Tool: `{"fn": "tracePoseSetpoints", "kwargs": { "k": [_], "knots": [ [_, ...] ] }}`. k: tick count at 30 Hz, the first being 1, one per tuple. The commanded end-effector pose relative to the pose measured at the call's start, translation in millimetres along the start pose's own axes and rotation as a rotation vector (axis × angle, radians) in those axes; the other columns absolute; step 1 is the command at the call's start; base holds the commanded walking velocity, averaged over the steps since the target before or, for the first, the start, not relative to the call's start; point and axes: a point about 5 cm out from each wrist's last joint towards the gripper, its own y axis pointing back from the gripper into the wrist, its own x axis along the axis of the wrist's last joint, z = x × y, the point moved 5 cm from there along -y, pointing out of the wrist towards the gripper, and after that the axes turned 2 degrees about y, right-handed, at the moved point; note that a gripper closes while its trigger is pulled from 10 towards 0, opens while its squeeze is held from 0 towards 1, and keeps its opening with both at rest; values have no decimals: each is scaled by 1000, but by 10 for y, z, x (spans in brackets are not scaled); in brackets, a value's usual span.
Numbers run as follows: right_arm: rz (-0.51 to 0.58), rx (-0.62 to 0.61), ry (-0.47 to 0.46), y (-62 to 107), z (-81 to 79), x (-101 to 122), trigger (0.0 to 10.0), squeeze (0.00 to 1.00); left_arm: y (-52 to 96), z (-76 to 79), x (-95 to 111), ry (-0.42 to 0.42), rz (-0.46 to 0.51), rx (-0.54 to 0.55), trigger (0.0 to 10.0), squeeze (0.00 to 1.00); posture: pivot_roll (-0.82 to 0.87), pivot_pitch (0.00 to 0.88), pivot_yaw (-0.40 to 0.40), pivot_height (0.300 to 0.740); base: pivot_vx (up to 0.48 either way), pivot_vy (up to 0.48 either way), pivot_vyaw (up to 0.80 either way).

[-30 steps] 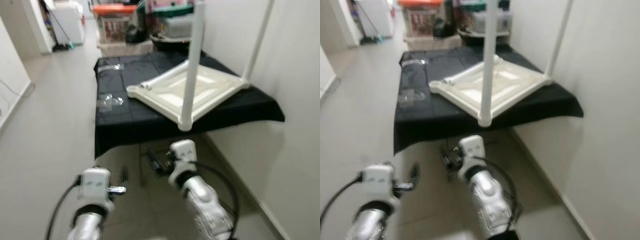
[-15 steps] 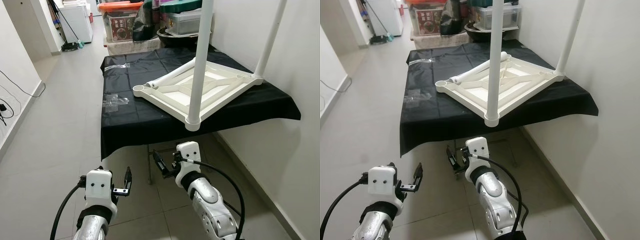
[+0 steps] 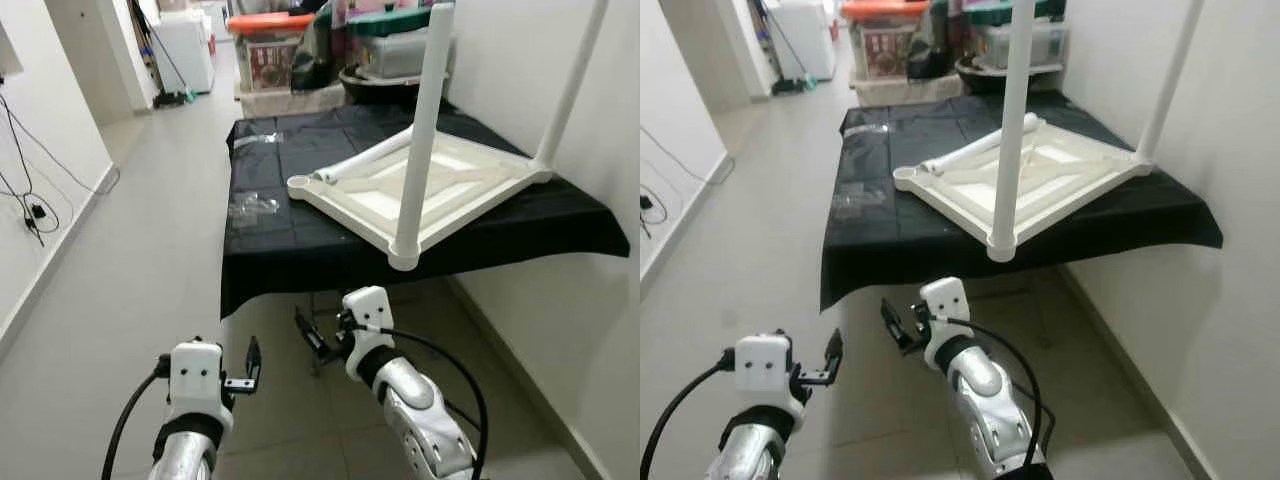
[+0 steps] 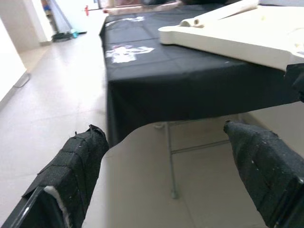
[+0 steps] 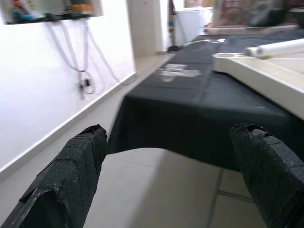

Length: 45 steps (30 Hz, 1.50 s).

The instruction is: Building children table

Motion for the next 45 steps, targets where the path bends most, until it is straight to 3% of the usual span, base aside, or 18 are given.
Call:
{"fn": "tracePoseSetpoints", "kwargs": {
  "k": [1,22,34,40,43,45],
  "knots": [
    [-3,-1,-2,-2,14,-15,10000,0,-7,-7,13,-14,5,6,10000,0,-34,0,18,740,300,0,0],
    [0,35,-17,-18,-31,-17,10000,0,-11,-37,39,-21,14,26,10000,0,-34,0,17,740,308,0,0],
    [66,87,8,-111,-42,179,10000,0,-19,-51,58,-10,22,34,10000,0,-35,0,18,740,379,0,0],
    [89,71,12,-167,-37,287,10000,0,-15,-38,82,6,36,26,10000,0,-35,0,18,740,0,0,0],
    [151,105,-11,-224,-131,526,10000,0,-18,-36,64,7,27,26,10000,0,-35,0,18,740,0,0,0],
    [160,126,-21,-230,-162,569,10000,0,-16,-33,63,7,26,24,10000,0,-35,0,22,740,0,0,0]
  ]
}}
